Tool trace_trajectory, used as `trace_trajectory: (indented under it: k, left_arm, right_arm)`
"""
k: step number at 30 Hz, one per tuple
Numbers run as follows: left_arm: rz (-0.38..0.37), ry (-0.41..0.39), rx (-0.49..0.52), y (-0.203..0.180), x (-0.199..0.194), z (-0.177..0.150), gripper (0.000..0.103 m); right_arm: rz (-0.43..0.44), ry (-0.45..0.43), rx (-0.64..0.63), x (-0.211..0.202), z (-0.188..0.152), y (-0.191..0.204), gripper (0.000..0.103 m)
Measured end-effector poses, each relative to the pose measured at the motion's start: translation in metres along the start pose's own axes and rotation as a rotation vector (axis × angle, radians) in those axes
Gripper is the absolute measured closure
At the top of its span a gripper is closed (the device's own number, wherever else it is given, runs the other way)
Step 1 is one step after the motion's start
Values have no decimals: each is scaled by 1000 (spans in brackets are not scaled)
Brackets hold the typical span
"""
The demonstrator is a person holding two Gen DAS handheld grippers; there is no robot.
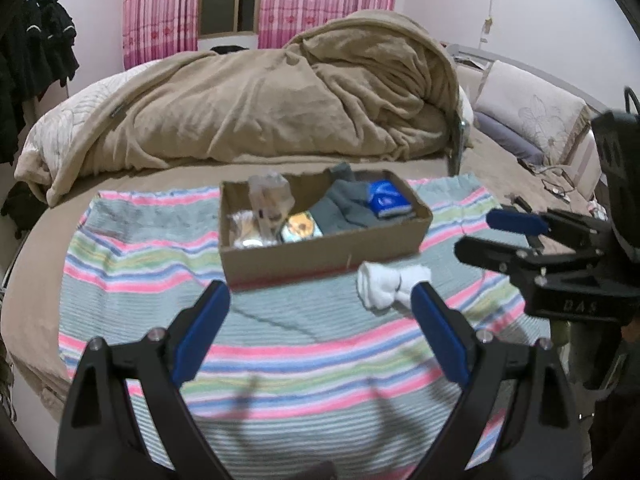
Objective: Organize objects
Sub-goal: 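Withdraw both open tools from the box toward the white socks, then grasp the rolled white socks with the right tool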
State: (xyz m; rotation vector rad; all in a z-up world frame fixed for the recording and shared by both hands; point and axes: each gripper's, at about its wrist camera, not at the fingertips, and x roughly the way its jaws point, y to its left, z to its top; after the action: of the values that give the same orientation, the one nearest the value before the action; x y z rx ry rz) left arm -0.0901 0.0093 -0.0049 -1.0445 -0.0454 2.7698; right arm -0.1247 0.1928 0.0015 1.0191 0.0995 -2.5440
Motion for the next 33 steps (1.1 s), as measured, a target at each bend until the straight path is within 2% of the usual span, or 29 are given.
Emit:
trace_trajectory:
  k: [6, 17, 30, 32, 33]
  left_arm:
    - [-2, 18, -38, 9, 11, -14, 10]
    - [-5, 72, -51, 11, 50, -25, 10]
    - [5, 123, -88, 17, 86, -34, 10]
    - [8, 131, -86, 16, 90, -37, 10]
    - [10, 133, -85, 15, 91, -37, 10]
  right_arm:
    - [-9, 48, 29, 21, -11, -8, 32]
    - [-23, 131, 82, 65, -31, -27, 32]
    - [31, 222, 165, 106, -40, -45, 32]
    - [37, 226, 160, 107, -40, -44, 33]
    - [42, 228, 150, 108, -39, -43, 39]
